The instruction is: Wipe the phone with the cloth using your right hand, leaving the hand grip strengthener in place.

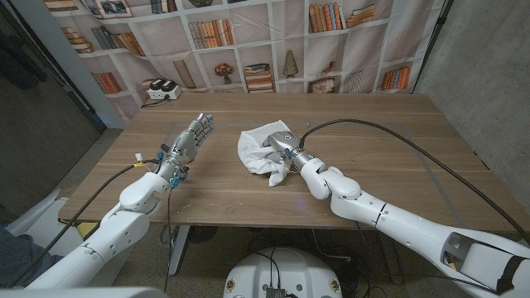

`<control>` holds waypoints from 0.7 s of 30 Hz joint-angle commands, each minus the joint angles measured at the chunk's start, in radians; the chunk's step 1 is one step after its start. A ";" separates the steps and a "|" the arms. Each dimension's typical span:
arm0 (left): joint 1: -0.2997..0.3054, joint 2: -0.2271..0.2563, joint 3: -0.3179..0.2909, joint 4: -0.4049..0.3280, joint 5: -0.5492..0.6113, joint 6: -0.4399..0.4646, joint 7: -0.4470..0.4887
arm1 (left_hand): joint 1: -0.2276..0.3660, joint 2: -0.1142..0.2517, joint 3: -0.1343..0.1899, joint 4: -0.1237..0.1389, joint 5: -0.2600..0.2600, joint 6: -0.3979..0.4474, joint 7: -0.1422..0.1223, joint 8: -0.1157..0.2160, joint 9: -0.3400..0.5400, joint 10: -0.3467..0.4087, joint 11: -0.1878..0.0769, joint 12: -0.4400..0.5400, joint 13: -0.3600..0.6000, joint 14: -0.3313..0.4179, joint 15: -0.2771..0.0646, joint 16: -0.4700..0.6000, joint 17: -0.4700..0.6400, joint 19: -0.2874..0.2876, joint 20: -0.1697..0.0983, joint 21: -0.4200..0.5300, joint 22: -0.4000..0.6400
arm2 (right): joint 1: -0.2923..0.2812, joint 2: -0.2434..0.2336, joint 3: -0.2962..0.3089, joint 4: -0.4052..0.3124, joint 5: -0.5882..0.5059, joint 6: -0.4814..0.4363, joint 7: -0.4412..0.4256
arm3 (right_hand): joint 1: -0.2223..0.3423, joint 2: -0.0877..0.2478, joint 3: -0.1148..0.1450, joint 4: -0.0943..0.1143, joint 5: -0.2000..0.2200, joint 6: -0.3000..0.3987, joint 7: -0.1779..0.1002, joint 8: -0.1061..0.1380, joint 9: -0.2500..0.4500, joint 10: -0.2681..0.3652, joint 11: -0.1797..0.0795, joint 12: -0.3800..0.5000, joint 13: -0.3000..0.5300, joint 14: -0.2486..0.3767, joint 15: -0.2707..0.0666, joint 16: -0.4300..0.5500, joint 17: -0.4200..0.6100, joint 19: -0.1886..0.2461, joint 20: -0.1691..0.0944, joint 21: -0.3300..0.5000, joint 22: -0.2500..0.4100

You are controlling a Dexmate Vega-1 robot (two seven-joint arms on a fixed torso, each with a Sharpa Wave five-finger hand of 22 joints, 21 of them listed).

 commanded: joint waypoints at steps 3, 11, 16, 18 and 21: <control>-0.045 -0.018 0.032 0.037 -0.006 0.012 -0.039 | 0.006 0.001 -0.001 0.000 -0.002 -0.001 0.001 -0.003 0.003 0.002 -0.002 0.002 0.004 -0.003 -0.001 0.002 0.006 -0.004 0.001 0.003 0.001 | -0.101 -0.077 0.044 -0.145 -0.004 -0.038 0.006 | -0.006 -0.003 0.000 0.002 0.004 0.001 0.001 -0.006 0.001 0.071 -0.059 -0.002 0.005 -0.001 -0.003 -0.004 0.005 -0.007 -0.101 0.011 -0.001; -0.036 -0.013 0.029 0.031 -0.003 0.009 -0.029 | 0.007 0.001 -0.002 0.001 -0.003 0.001 0.000 -0.002 0.003 0.002 -0.004 0.001 0.004 -0.003 -0.001 0.002 0.006 -0.004 0.001 0.003 0.001 | -0.079 -0.047 0.042 -0.107 -0.002 -0.005 0.009 | -0.006 0.000 0.001 0.003 0.004 0.001 0.001 -0.009 0.001 0.072 -0.059 -0.004 0.008 0.000 -0.003 -0.007 0.007 -0.012 -0.101 0.017 -0.005; -0.020 -0.004 0.021 0.015 -0.002 0.008 -0.016 | 0.007 0.002 -0.003 0.001 -0.003 0.000 0.000 -0.002 0.003 0.002 -0.003 0.002 0.004 -0.003 -0.001 0.002 0.006 -0.005 0.001 0.002 0.001 | -0.027 -0.001 0.020 -0.040 -0.004 0.040 0.003 | -0.006 -0.001 0.001 0.002 0.004 0.002 0.001 -0.010 0.000 0.073 -0.060 -0.005 0.008 -0.001 -0.003 -0.009 0.007 -0.014 -0.101 0.021 -0.007; -0.015 -0.001 0.018 0.008 0.000 0.009 -0.011 | 0.007 0.002 -0.003 0.001 -0.003 0.000 0.000 -0.002 0.003 0.002 -0.003 0.002 0.004 -0.003 -0.001 0.002 0.006 -0.005 0.001 0.002 0.001 | -0.006 0.014 0.011 -0.020 -0.009 0.053 0.005 | -0.006 0.000 0.002 0.002 0.004 0.003 0.002 -0.011 0.000 0.072 -0.060 -0.006 0.008 -0.001 -0.003 -0.009 0.008 -0.015 -0.101 0.022 -0.007; -0.007 0.005 0.013 -0.002 0.002 0.011 -0.004 | 0.008 0.002 -0.004 0.001 -0.003 0.001 0.000 -0.002 0.003 0.001 -0.002 0.001 0.004 -0.004 -0.002 0.001 0.006 -0.005 0.001 0.003 0.001 | 0.026 0.031 -0.004 0.009 -0.014 0.074 0.015 | -0.006 0.000 0.002 0.002 0.004 0.003 0.001 -0.012 0.000 0.073 -0.060 -0.007 0.009 0.000 -0.002 -0.010 0.008 -0.017 -0.101 0.024 -0.008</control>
